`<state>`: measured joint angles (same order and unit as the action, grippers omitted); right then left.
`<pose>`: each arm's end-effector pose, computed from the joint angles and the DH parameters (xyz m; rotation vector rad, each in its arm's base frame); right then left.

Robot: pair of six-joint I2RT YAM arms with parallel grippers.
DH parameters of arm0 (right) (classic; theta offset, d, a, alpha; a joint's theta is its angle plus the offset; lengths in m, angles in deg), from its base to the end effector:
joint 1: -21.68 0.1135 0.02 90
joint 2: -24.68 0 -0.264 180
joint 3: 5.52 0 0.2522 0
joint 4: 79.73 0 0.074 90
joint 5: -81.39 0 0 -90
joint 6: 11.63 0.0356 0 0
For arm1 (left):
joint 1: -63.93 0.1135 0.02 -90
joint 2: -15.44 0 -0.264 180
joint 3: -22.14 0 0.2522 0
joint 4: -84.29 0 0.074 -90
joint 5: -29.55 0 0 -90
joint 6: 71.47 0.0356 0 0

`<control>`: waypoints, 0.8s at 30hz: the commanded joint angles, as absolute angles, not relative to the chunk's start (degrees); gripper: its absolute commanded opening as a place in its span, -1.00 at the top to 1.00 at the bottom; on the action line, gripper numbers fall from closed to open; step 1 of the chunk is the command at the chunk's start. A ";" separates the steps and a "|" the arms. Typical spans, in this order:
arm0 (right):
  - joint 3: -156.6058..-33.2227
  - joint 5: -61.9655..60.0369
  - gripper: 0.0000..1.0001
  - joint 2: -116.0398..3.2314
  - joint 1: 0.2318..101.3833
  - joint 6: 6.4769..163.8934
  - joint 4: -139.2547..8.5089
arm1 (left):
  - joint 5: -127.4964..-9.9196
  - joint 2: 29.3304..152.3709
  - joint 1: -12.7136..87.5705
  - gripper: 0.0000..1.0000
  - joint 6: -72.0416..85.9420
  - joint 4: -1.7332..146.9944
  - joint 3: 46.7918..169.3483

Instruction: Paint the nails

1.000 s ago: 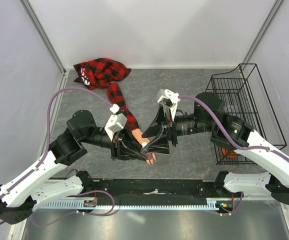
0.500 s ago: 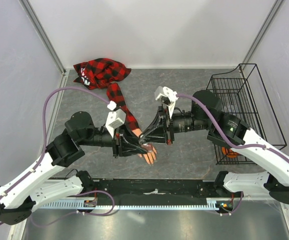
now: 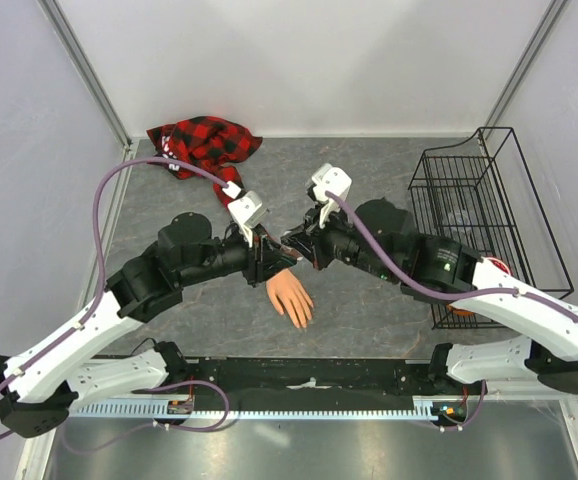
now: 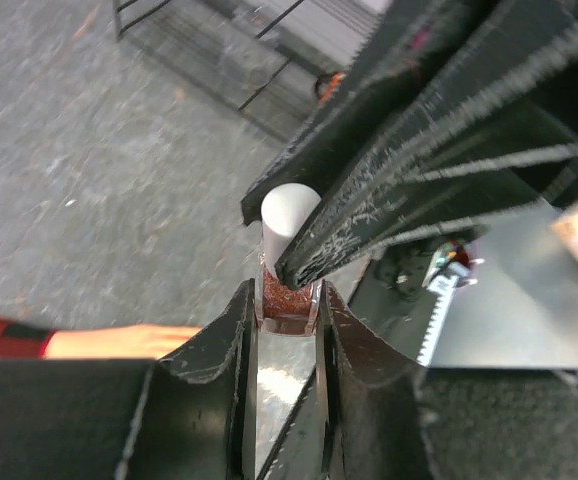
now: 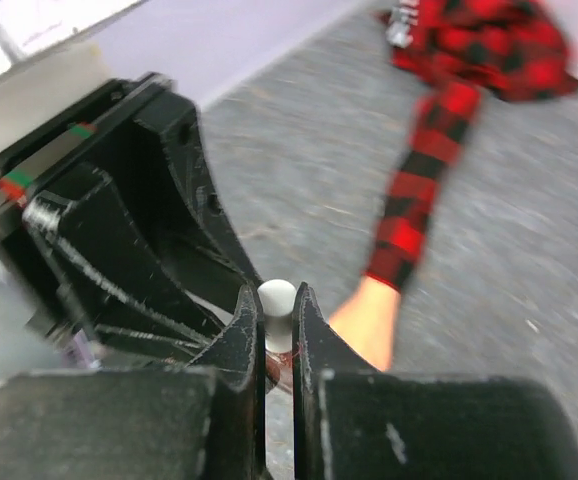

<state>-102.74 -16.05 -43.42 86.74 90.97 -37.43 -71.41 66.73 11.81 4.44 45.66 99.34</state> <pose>0.1089 0.2232 0.4563 -0.7435 1.7282 0.8389 0.1101 -0.1526 0.4057 0.7556 1.7461 -0.9807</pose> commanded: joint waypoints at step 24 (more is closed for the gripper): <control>-56.57 -49.38 1.00 -34.55 85.23 92.44 -80.35 | -42.71 51.57 13.30 -0.98 5.88 47.32 90.14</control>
<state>-65.56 -44.79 -33.45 85.21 93.90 -60.17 -52.76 53.97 13.19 7.50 46.60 92.94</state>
